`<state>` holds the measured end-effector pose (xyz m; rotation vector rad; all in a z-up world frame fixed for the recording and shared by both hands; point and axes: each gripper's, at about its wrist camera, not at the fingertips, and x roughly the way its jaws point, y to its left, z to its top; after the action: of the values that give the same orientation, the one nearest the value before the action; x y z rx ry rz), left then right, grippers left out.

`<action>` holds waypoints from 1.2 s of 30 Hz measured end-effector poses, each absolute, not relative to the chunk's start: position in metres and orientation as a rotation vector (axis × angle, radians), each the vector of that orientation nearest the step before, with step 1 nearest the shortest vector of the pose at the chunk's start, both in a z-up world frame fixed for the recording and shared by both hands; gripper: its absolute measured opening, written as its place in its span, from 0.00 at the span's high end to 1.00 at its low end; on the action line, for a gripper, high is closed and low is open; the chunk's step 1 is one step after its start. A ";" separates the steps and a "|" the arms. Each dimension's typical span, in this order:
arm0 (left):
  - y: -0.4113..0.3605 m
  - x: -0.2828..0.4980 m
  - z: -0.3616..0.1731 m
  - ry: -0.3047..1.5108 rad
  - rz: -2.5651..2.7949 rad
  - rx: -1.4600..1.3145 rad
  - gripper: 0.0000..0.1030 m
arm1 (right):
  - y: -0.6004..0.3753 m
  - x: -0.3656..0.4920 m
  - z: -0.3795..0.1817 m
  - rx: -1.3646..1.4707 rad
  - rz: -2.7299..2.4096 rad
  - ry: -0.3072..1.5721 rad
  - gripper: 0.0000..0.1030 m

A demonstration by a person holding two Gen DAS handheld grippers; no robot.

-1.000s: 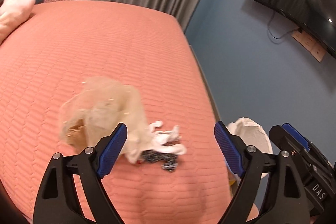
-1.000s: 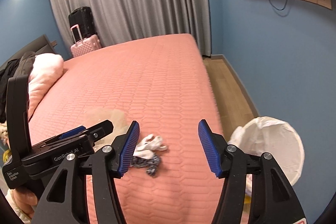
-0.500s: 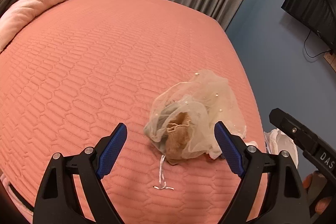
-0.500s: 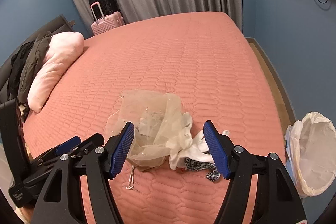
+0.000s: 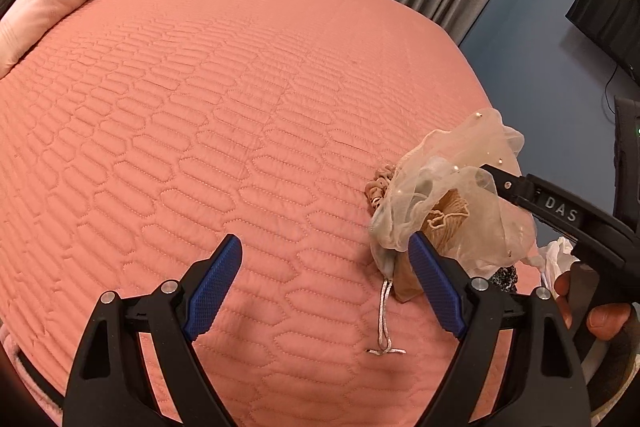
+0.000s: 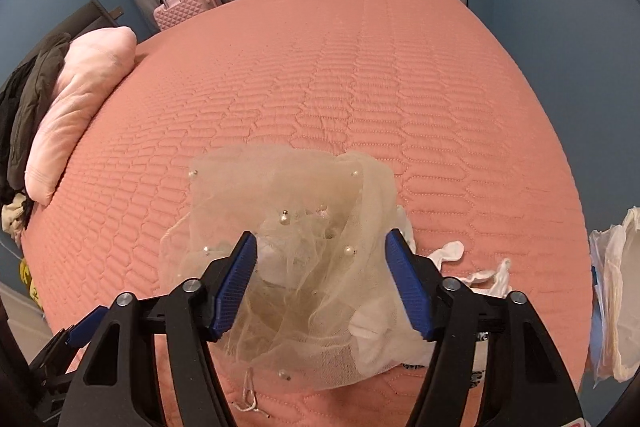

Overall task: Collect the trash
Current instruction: 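Reach both tools to the beige tulle bag and close on it, then carry the tulle bag to the wastebasket and release it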

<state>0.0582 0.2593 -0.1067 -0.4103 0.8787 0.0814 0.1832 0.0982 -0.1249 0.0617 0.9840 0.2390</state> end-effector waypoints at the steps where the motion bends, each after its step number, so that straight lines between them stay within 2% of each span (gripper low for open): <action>1: 0.258 0.059 -0.107 0.882 0.080 -0.410 0.21 | 0.100 0.185 -0.130 0.060 0.240 1.002 0.80; 2: 0.259 0.061 -0.109 0.884 0.076 -0.412 0.21 | 0.100 0.185 -0.133 0.063 0.244 1.013 0.94; 12: 0.239 0.074 -0.119 0.908 -0.031 -0.447 0.21 | 0.094 0.162 -0.085 0.074 0.265 0.902 0.93; 14: 0.231 0.079 -0.122 0.913 -0.062 -0.454 0.24 | 0.093 0.154 -0.077 0.057 0.266 0.883 0.93; 19: 0.220 0.098 -0.131 0.940 -0.120 -0.489 0.48 | 0.090 0.138 -0.065 0.038 0.273 0.859 0.93; 23: 0.221 0.100 -0.131 0.930 -0.154 -0.533 0.59 | 0.082 0.131 -0.062 0.051 0.269 0.860 0.93; 25: 0.222 0.099 -0.131 0.929 -0.177 -0.530 0.80 | 0.076 0.129 -0.061 0.062 0.267 0.859 0.93; 27: 0.219 0.099 -0.132 0.938 -0.201 -0.511 0.93 | 0.071 0.125 -0.057 0.072 0.266 0.852 0.93; 36: 0.193 0.087 -0.094 0.892 -0.227 -0.420 0.97 | 0.048 0.092 -0.012 0.087 0.256 0.748 0.93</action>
<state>0.0865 0.1933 -0.0944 -0.4202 0.8919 -0.2265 0.0920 0.0483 -0.0117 0.0867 0.7478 0.2562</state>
